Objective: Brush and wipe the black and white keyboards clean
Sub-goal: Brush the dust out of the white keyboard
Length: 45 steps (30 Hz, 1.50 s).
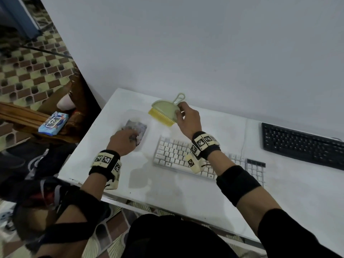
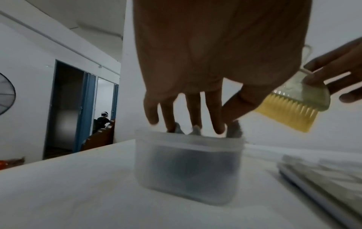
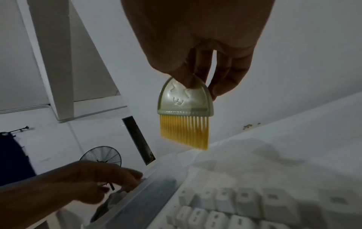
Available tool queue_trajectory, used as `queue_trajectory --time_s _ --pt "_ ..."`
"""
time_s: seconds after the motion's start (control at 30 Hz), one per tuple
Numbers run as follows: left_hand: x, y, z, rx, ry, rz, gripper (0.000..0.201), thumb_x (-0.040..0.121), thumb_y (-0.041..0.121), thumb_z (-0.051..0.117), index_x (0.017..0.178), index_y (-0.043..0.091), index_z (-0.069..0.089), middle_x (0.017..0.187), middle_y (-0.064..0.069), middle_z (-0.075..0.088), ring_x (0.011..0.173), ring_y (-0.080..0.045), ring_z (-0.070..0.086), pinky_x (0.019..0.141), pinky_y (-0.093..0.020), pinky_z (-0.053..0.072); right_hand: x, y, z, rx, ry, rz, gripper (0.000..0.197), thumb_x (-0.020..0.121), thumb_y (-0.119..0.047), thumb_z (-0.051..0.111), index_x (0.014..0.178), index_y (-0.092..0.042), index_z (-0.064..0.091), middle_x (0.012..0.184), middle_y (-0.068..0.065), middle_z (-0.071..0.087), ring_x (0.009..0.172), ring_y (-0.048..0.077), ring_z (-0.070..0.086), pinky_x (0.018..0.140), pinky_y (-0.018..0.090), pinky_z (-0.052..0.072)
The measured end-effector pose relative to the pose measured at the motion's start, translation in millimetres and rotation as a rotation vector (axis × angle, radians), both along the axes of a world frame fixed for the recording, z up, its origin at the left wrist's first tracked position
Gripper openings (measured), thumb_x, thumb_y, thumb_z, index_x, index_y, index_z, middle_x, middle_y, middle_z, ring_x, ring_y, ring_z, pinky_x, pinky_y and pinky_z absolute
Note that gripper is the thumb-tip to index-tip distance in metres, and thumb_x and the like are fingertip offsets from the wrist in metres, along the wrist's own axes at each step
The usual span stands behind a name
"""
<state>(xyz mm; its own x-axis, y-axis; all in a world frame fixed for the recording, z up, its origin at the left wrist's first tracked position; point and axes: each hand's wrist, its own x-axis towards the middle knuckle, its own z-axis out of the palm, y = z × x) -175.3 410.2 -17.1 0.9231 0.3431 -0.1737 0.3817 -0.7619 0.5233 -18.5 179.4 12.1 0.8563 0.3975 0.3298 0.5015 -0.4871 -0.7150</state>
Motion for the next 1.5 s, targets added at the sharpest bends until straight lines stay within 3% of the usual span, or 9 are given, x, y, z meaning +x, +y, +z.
queue_trajectory --time_s 0.23,0.47,0.57,0.7,0.83,0.97,1.13,1.23,1.5 --pt "3.1 -56.5 2.0 0.133 -0.477 -0.179 0.029 0.083 0.035 0.060 0.108 0.024 0.070 0.119 0.004 0.063 0.117 -0.027 0.051 0.097 -0.052 0.046 5.8 -38.5 -11.2 -0.105 0.133 -0.025 0.020 0.101 -0.014 0.050 0.116 -0.006 0.059 0.092 0.013 0.071 0.084 0.035 0.064 0.071 0.035 0.046" --pt "0.3 -122.0 -17.7 -0.191 0.273 -0.028 0.109 0.080 0.063 0.077 0.155 0.004 0.025 0.150 -0.021 0.038 0.141 -0.039 0.033 0.115 -0.048 0.035 7.5 -49.8 -7.2 -0.149 0.268 -0.092 0.024 0.101 -0.015 0.047 0.119 -0.008 0.061 0.103 0.013 0.071 0.094 0.032 0.064 0.073 0.030 0.042" --pt "16.9 -115.7 -19.2 -0.355 0.311 0.181 0.091 0.091 0.059 0.060 0.155 0.002 0.029 0.155 -0.024 0.036 0.144 -0.040 0.034 0.116 -0.047 0.035 4.9 -64.8 -15.7 -0.223 0.376 -0.153 0.030 0.102 -0.018 0.044 0.126 -0.009 0.059 0.113 0.016 0.068 0.102 0.034 0.063 0.077 0.030 0.044" --pt "26.0 -110.7 -14.4 -0.856 0.225 0.408 0.031 0.098 0.016 0.044 0.122 0.007 0.060 0.106 -0.011 0.064 0.096 -0.029 0.062 0.084 -0.034 0.047 -1.6 -77.0 -23.5 -0.160 0.468 -0.237 0.033 0.104 -0.019 0.040 0.133 -0.010 0.053 0.117 0.018 0.066 0.098 0.033 0.062 0.081 0.036 0.051" --pt "19.6 -97.8 -18.0 -1.158 0.240 0.284 0.045 0.096 -0.011 0.042 0.127 0.015 0.062 0.108 -0.010 0.071 0.092 -0.026 0.066 0.073 -0.036 0.053 -2.4 -80.9 -18.4 -0.054 0.480 -0.226 0.030 0.107 -0.020 0.038 0.131 -0.011 0.052 0.113 0.013 0.062 0.089 0.026 0.059 0.080 0.044 0.058" --pt "23.2 -86.8 -24.4 -1.277 0.216 0.232 0.045 0.092 -0.012 0.041 0.124 0.010 0.063 0.111 -0.012 0.071 0.095 -0.026 0.066 0.082 -0.039 0.050 -1.6 -83.5 -13.9 -0.041 0.407 -0.188 0.026 0.106 -0.018 0.038 0.124 -0.008 0.054 0.108 0.005 0.059 0.095 0.022 0.055 0.065 0.023 0.043" --pt "33.9 -108.7 -27.5 -1.296 0.078 0.400 0.031 0.104 0.020 0.047 0.124 0.006 0.065 0.109 -0.014 0.071 0.103 -0.031 0.068 0.093 -0.044 0.054 0.0 -74.0 -6.7 -0.042 0.349 -0.143 0.028 0.105 -0.015 0.039 0.129 -0.010 0.054 0.104 0.004 0.061 0.093 0.023 0.056 0.067 0.026 0.039" --pt "39.8 -119.3 -33.3 -1.246 -0.025 0.404 0.035 0.103 0.014 0.046 0.134 0.013 0.063 0.118 -0.013 0.074 0.116 -0.035 0.068 0.097 -0.047 0.056 0.0 -66.1 -2.6 -0.033 0.320 -0.094 0.036 0.104 -0.010 0.040 0.138 -0.015 0.052 0.100 0.009 0.064 0.088 0.024 0.057 0.071 0.027 0.041" --pt "49.2 -118.2 -33.5 -1.199 -0.125 0.366 0.043 0.098 0.002 0.043 0.131 0.025 0.059 0.099 -0.009 0.076 0.079 -0.017 0.073 0.066 -0.031 0.057 6.7 -51.0 17.6 -0.045 0.292 0.004 0.057 0.098 -0.004 0.040 0.149 -0.028 0.036 0.087 0.017 0.066 0.077 0.029 0.060 0.064 0.028 0.047"
